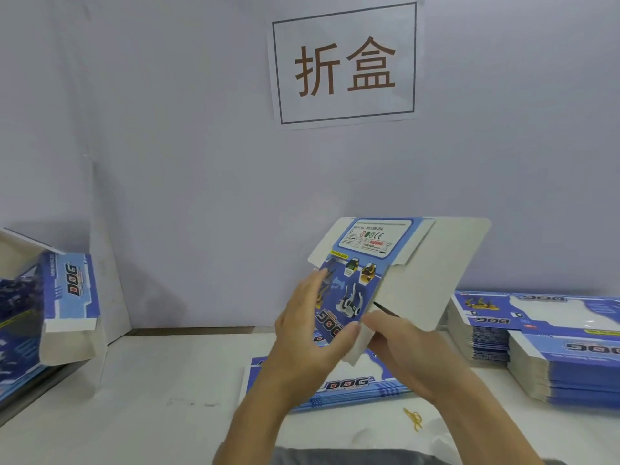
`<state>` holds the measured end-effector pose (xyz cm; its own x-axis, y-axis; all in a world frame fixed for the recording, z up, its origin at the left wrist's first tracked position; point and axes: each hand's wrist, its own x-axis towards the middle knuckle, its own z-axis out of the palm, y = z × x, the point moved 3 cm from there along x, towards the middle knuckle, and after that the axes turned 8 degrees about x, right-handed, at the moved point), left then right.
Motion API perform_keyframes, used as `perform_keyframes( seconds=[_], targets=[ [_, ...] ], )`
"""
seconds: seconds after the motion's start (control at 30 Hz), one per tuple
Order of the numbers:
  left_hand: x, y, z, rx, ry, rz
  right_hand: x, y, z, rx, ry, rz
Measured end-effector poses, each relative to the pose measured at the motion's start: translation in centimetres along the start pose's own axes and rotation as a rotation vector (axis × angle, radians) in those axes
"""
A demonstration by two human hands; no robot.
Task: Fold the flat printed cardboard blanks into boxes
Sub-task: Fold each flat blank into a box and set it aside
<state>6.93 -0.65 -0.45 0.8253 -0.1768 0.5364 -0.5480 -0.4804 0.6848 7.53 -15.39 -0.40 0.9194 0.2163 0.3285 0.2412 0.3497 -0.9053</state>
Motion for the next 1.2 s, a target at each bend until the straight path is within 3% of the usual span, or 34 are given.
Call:
perform_keyframes(
  seconds=[0.33,0.47,0.6,0.7,0.87,1.03,1.2],
  targets=[
    [-0.2,1.2,0.0,0.330,0.260,0.222,-0.8,-0.5,0.2,-0.461,0.097,-0.034],
    [0.0,1.2,-0.2,0.241,0.439,0.064,-1.2,-0.9,1.0,-0.588,-0.090,-0.099],
    [0.3,0.4,-0.7,-0.212,0.508,-0.273,-1.9,-1.3,3.4,-0.673,-0.246,-0.120],
    [0.2,0.3,-1.3,-0.205,0.544,-0.296,-1.5,-0.6,4.8,-0.667,-0.253,-0.077],
    [0.4,-0.4,-2.9,0.049,0.460,-0.265,-0.4,0.1,3.1,-0.597,0.022,-0.161],
    [0.5,-1.0,-3.5,0.125,0.226,-0.207,0.0,-1.0,-0.1,-0.538,0.330,-0.334],
    [0.5,-1.2,-3.1,0.125,0.151,-0.122,0.1,-1.1,-1.1,-0.559,0.453,-0.345]
  ],
)
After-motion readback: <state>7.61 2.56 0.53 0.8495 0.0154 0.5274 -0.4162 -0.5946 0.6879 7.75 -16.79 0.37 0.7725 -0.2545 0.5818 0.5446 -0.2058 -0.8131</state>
